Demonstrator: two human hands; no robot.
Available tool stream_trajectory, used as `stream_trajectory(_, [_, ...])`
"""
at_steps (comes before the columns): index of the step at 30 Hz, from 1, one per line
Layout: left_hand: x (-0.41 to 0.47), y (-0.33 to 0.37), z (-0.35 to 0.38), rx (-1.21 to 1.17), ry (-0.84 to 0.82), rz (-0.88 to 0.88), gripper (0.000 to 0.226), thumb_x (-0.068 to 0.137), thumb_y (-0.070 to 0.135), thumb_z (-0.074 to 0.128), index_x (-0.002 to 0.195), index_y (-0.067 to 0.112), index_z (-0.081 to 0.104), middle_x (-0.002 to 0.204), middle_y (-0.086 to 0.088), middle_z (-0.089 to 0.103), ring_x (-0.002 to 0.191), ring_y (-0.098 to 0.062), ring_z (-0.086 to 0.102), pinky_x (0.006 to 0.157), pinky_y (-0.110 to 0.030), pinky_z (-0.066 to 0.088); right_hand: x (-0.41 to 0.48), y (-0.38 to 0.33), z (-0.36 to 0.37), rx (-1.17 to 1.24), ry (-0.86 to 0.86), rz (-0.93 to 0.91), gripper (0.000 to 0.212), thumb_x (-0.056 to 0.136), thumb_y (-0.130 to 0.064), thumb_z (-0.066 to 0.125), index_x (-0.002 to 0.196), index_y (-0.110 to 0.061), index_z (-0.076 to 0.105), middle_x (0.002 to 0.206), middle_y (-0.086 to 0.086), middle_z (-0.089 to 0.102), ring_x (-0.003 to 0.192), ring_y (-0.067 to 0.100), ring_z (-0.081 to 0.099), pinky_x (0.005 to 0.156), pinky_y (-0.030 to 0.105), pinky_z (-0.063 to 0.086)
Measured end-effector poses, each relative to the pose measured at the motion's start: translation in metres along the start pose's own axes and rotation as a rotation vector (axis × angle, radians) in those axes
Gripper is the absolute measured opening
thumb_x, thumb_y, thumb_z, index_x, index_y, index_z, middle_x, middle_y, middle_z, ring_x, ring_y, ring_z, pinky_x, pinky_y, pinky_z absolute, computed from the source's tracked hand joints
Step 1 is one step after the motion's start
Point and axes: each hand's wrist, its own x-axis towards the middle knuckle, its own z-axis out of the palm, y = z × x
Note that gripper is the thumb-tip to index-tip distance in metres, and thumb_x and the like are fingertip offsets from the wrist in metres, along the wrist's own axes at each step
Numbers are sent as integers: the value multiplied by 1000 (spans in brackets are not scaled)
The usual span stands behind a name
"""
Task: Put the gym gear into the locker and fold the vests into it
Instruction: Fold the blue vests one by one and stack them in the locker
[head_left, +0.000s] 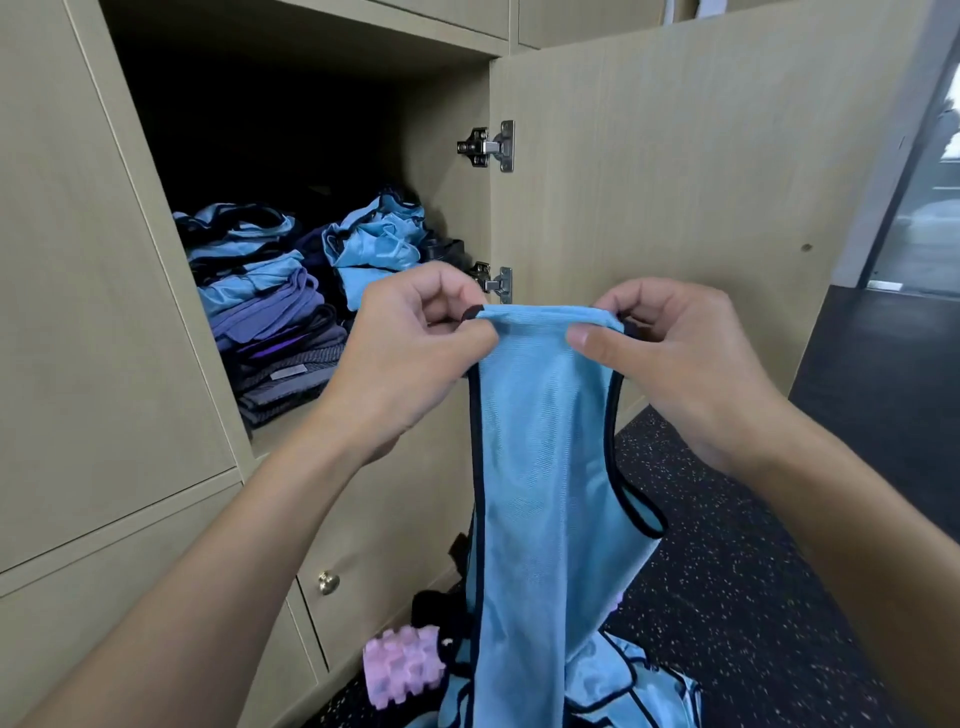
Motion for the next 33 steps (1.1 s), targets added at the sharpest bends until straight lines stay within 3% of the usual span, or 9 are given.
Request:
stream_trajectory(6, [-2, 2, 9, -155, 90, -39, 38, 82, -10, 56, 107, 19, 51, 78, -6, 66, 59, -12, 55, 61, -25, 45, 5, -4, 7, 113, 56, -25, 28, 82, 2, 74, 83, -21, 58, 81, 0, 61, 68, 8, 54, 68, 26, 47])
stream_trajectory(9, [-8, -4, 16, -158, -30, -140, 61, 79, 11, 72, 129, 29, 41, 95, -7, 75, 84, -22, 71, 83, -38, 58, 7, -10, 7, 134, 109, -49, 30, 84, 1, 72, 98, -21, 56, 81, 0, 61, 70, 9, 58, 72, 32, 52])
stream_trajectory(12, [-9, -7, 19, -147, -44, -168, 62, 89, 2, 70, 137, 24, 36, 94, -11, 77, 91, -28, 73, 95, -48, 55, 7, -8, 3, 174, 162, -8, 38, 86, -3, 72, 112, -23, 53, 86, 5, 63, 74, 14, 62, 75, 37, 54])
stream_trajectory(15, [-6, -4, 17, -234, -4, -169, 59, 92, -2, 63, 138, 23, 35, 93, -15, 77, 88, -33, 72, 90, -47, 56, 2, 3, -3, 145, 5, 152, 73, 83, -17, 76, 142, -30, 35, 98, 0, 74, 87, 13, 72, 80, 33, 58])
stream_trajectory(17, [-5, -1, 13, -274, 50, -164, 57, 93, -2, 62, 137, 23, 34, 95, -16, 76, 86, -31, 72, 86, -44, 56, -2, 10, -3, 63, -182, 240, 93, 81, -16, 79, 149, -41, 21, 100, 4, 76, 91, 23, 74, 85, 46, 58])
stream_trajectory(20, [-5, -6, 10, -287, 120, -185, 60, 93, 4, 65, 137, 28, 32, 97, -12, 77, 91, -28, 72, 94, -45, 54, -4, 15, 0, 21, -213, 225, 94, 88, -5, 71, 151, -44, 13, 100, 10, 76, 91, 30, 74, 92, 53, 54])
stream_trajectory(25, [-23, -35, 18, -273, -145, -349, 108, 78, 7, 81, 153, 44, 12, 115, -1, 74, 107, -20, 70, 106, -44, 47, -4, 14, -1, 171, -56, 203, 87, 91, -4, 67, 150, -44, 17, 96, 16, 74, 91, 28, 73, 93, 44, 55])
stream_trajectory(30, [-20, -32, 18, -480, -143, -211, 87, 91, -9, 59, 148, 47, 26, 122, -20, 68, 107, -28, 68, 91, -38, 56, -4, 17, -4, 220, -39, 255, 86, 89, -10, 69, 151, -43, 19, 92, 19, 73, 81, 20, 71, 80, 35, 58])
stream_trajectory(33, [-18, -25, 16, -460, -78, -157, 81, 91, -8, 59, 148, 42, 32, 109, -30, 68, 95, -30, 69, 83, -37, 59, -9, 16, -5, 193, -213, 284, 92, 86, -6, 69, 148, -43, 13, 66, -1, 71, 62, 7, 69, 57, 18, 55])
